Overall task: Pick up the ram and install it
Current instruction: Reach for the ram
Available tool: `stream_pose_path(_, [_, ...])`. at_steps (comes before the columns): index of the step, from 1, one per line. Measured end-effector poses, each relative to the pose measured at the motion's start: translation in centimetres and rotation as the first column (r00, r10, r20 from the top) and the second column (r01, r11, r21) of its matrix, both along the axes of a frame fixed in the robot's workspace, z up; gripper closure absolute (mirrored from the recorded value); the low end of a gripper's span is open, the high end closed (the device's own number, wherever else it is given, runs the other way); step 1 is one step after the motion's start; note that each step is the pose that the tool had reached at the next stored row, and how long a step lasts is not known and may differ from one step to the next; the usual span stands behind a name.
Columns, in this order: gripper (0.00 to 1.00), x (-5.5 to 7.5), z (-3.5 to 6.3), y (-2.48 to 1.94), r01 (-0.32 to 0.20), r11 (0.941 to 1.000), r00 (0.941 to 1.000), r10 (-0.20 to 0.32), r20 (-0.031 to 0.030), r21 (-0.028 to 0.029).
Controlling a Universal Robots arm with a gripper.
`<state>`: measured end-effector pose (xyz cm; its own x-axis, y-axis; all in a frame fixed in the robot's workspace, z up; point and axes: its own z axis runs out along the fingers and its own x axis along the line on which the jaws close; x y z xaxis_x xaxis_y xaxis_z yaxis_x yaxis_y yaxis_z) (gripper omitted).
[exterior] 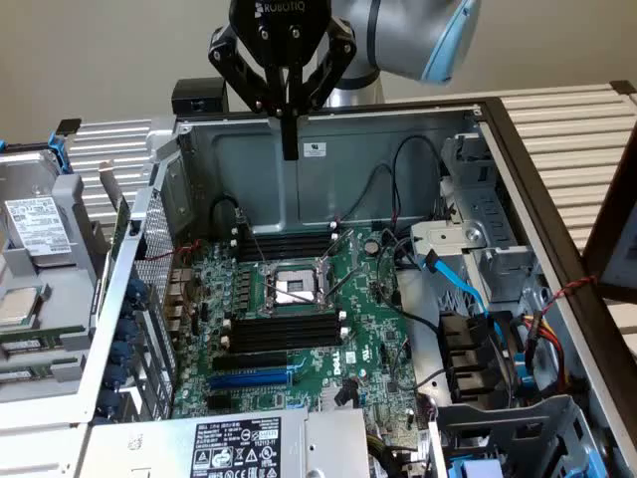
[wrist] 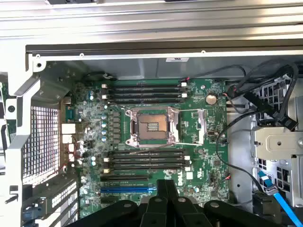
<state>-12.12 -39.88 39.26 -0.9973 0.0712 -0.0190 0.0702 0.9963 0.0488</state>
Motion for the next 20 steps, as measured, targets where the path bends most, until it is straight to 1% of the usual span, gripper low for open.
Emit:
stream_pose_path(13, [0.90, 0.0, 0.00, 0.00, 0.000, 1.0000, 1.0000, 0.000, 0.0000, 0.0000])
stream_pose_path(15, [0.90, -0.3, 0.01, 0.00, 0.000, 1.0000, 1.0000, 0.000, -0.0001, -0.0002])
stream_pose_path(20, [0.90, -2.1, 0.00, 0.00, 0.000, 1.0000, 1.0000, 0.000, 0.0000, -0.0001])
